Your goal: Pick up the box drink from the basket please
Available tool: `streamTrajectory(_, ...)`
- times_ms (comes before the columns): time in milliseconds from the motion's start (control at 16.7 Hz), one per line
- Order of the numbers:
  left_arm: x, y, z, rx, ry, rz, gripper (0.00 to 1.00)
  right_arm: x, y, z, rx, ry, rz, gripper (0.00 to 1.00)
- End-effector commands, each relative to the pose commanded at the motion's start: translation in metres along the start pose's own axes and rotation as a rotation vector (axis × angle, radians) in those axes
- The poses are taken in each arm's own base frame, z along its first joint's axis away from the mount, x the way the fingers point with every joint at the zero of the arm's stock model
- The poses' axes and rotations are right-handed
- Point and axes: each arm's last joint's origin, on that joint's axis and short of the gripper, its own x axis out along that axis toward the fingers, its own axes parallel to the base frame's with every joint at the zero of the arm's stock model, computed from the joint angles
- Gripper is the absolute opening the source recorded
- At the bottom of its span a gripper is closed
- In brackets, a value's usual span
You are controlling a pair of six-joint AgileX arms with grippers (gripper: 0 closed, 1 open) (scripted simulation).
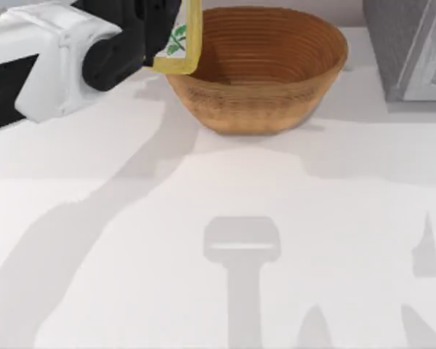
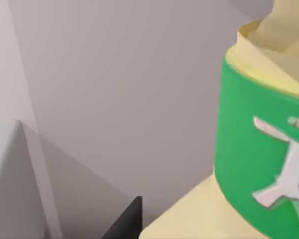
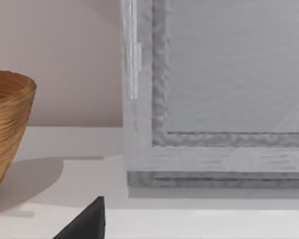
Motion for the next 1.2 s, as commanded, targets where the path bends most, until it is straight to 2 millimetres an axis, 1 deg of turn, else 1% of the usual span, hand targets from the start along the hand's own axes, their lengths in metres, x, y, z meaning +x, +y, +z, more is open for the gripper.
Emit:
streamTrajectory(120,-0.041,0.036,0.010,-0.010,-0.021,-0.023,0.00,0.000,0.000,0.000,0.000,0.000,0.000,1.00)
streamTrajectory(180,-0.063,0.054,0.012,-0.015,-0.037,-0.033,0.00,0.000,0.000,0.000,0.000,0.000,0.000,1.00)
streamTrajectory(300,-0.109,0.088,0.008,-0.025,-0.079,-0.047,0.00,0.000,0.000,0.000,0.000,0.000,0.000,1.00)
streamTrajectory(420,-0.155,0.116,-0.004,-0.035,-0.135,-0.051,0.00,0.000,0.000,0.000,0.000,0.000,0.000,1.00)
streamTrajectory(480,-0.176,0.127,-0.015,-0.038,-0.165,-0.049,0.00,0.000,0.000,0.000,0.000,0.000,0.000,1.00)
streamTrajectory(600,-0.211,0.144,-0.047,-0.038,-0.205,-0.035,0.00,0.000,0.000,0.000,0.000,0.000,0.000,1.00)
streamTrajectory(660,-0.223,0.149,-0.067,-0.036,-0.211,-0.023,0.00,0.000,0.000,0.000,0.000,0.000,0.000,1.00)
streamTrajectory(780,-0.235,0.157,-0.109,-0.033,-0.201,0.009,0.00,0.000,0.000,0.000,0.000,0.000,0.000,1.00)
streamTrajectory(900,-0.239,0.163,-0.146,-0.032,-0.179,0.050,0.00,0.000,0.000,0.000,0.000,0.000,0.000,1.00)
streamTrajectory(960,-0.240,0.166,-0.160,-0.032,-0.168,0.071,0.00,0.000,0.000,0.000,0.000,0.000,0.000,1.00)
streamTrajectory(1080,-0.239,0.170,-0.181,-0.035,-0.149,0.107,0.00,0.000,0.000,0.000,0.000,0.000,0.000,1.00)
streamTrajectory(1200,-0.238,0.172,-0.191,-0.037,-0.139,0.127,0.00,0.000,0.000,0.000,0.000,0.000,0.000,1.00)
